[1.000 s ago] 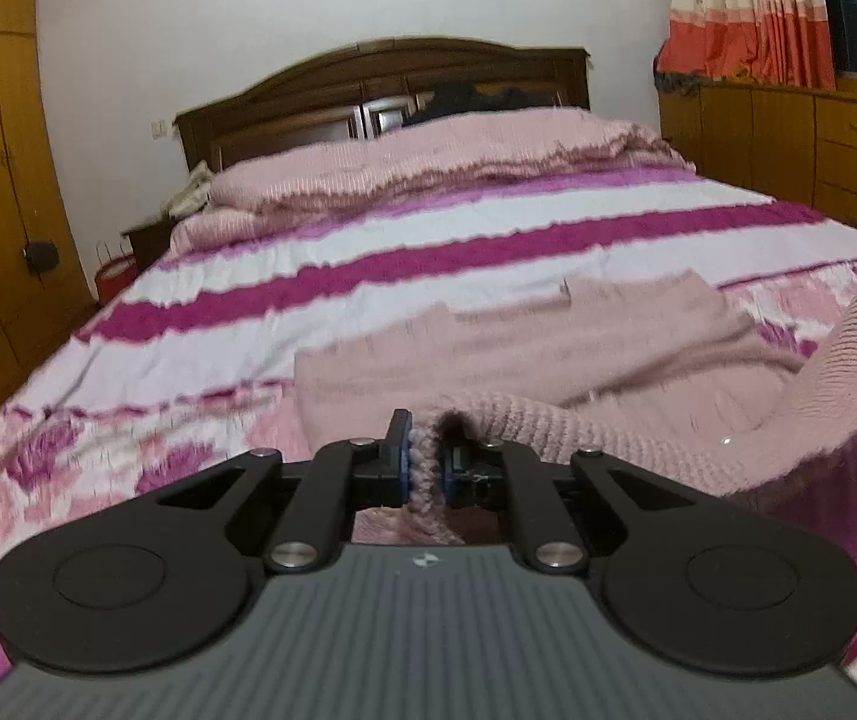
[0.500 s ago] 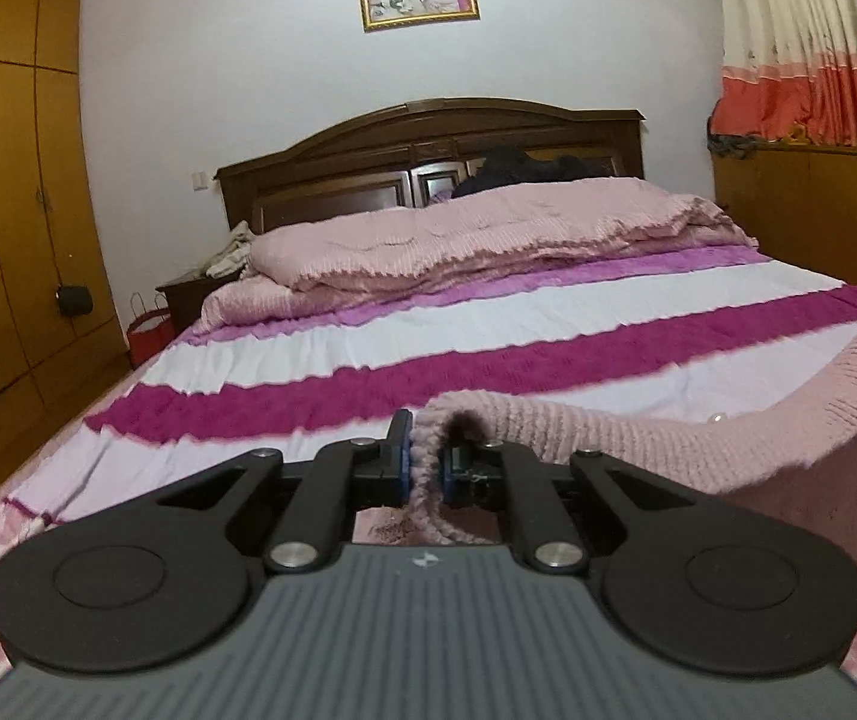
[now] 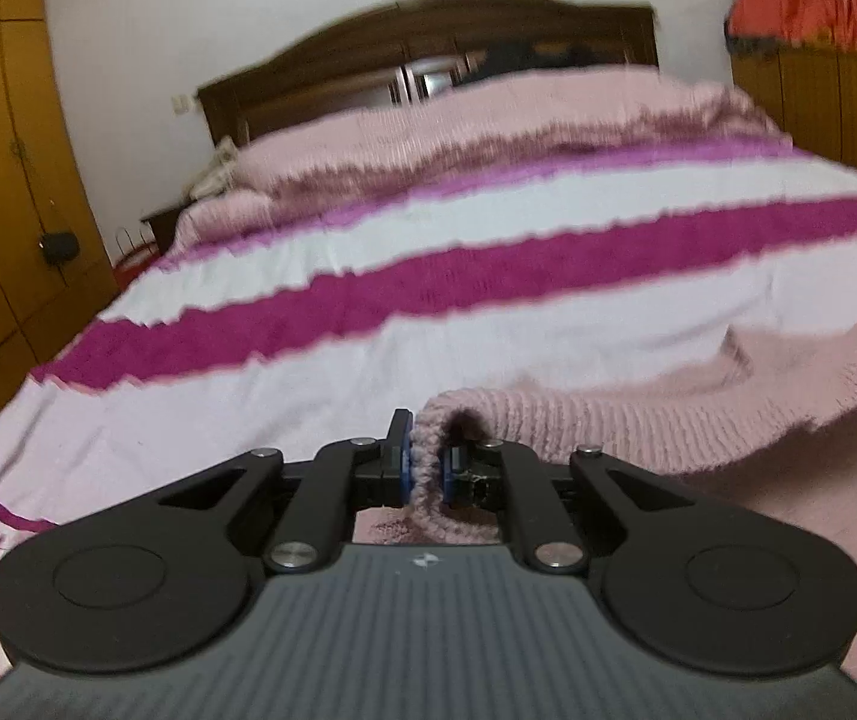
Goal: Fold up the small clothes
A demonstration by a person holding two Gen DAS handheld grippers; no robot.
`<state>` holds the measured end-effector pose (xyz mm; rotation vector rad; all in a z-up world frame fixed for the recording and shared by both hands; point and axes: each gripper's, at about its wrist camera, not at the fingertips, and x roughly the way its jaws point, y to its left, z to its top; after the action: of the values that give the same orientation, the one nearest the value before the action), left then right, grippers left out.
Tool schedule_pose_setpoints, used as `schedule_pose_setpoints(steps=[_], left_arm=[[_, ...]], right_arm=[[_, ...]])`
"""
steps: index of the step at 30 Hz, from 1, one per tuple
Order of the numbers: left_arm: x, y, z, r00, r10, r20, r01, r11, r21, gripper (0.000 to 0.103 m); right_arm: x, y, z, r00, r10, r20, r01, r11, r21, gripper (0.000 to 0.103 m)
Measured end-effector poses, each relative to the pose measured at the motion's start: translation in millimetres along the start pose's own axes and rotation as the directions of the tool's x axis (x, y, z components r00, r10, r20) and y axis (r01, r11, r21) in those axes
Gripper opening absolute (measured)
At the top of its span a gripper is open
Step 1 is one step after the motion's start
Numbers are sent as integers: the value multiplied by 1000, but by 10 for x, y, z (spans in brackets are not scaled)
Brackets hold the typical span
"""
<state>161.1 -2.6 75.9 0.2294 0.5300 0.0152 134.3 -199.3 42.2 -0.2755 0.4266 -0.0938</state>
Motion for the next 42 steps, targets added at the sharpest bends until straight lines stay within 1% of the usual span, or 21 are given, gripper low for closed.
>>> schedule_pose_setpoints(steps=[2,5,7,9,12,13,14,15,16,17,18,19,20,26,28,30,32,34,38,39,42], left_arm=[[190,-19,-88,999,4,-33,-3,1000,11,10],[449,11,-178,995,-5,-98,3,1000,-16,10],[560,24,-232,992,-20,-122,17,999,-27,11],[610,19,-263,993,-25,-119,24,1000,-12,11],[558,17,-270,993,-32,-112,32,999,0,12],[529,23,-264,993,-36,-115,36,999,0,16],[481,36,-260,992,-40,-118,40,999,-1,23],[431,58,-252,992,-46,-119,46,999,-2,28],[366,80,-242,992,-49,-116,50,999,-1,39],[278,97,-226,993,-53,-109,53,999,3,52],[210,118,-224,993,-57,-101,58,998,6,56],[114,138,-226,994,-62,-92,63,998,9,62],[21,162,-228,994,-71,-83,73,997,11,64],[-353,273,-282,988,-135,-74,137,991,11,68],[-420,269,-310,985,-153,-80,156,987,28,69],[-475,234,-343,982,-168,-81,173,983,64,69],[-477,169,-372,984,-158,-82,167,980,111,69],[-449,115,-399,983,-159,-91,170,976,135,69],[-334,13,-462,973,-203,-112,219,963,159,69],[-311,-15,-484,973,-205,-109,221,960,171,69],[-212,-70,-531,979,-185,-86,198,959,200,67]], right_arm=[[113,38,-82,999,-4,-45,3,1000,-19,8],[258,64,-177,994,9,-108,-13,999,-33,9],[297,65,-212,993,21,-115,-25,999,-33,10],[295,83,-214,993,27,-118,-33,998,-48,10],[292,75,-184,991,33,-131,-40,998,-54,10],[281,57,-165,990,40,-136,-47,998,-47,10],[266,28,-149,989,47,-139,-53,998,-35,10],[222,-4,-133,988,55,-142,-58,998,-21,16],[199,-53,-114,988,62,-141,-64,998,-7,25],[147,-92,-101,989,69,-133,-68,998,6,31],[97,-127,-92,990,74,-122,-73,997,13,42],[37,-164,-83,991,81,-109,-79,997,18,50],[-25,-202,-77,991,88,-97,-86,996,20,52],[-266,-362,-126,989,128,-78,-123,990,66,53],[-302,-371,-176,987,139,-81,-132,988,78,53],[-320,-345,-228,986,146,-84,-140,987,76,53],[-320,-303,-286,986,140,-89,-135,989,63,53],[-300,-260,-339,986,137,-98,-132,989,59,53],[-273,-181,-446,986,132,-100,-125,990,69,53],[-270,-162,-461,987,126,-95,-120,991,66,53],[-264,-133,-518,989,119,-87,-113,991,74,53]])
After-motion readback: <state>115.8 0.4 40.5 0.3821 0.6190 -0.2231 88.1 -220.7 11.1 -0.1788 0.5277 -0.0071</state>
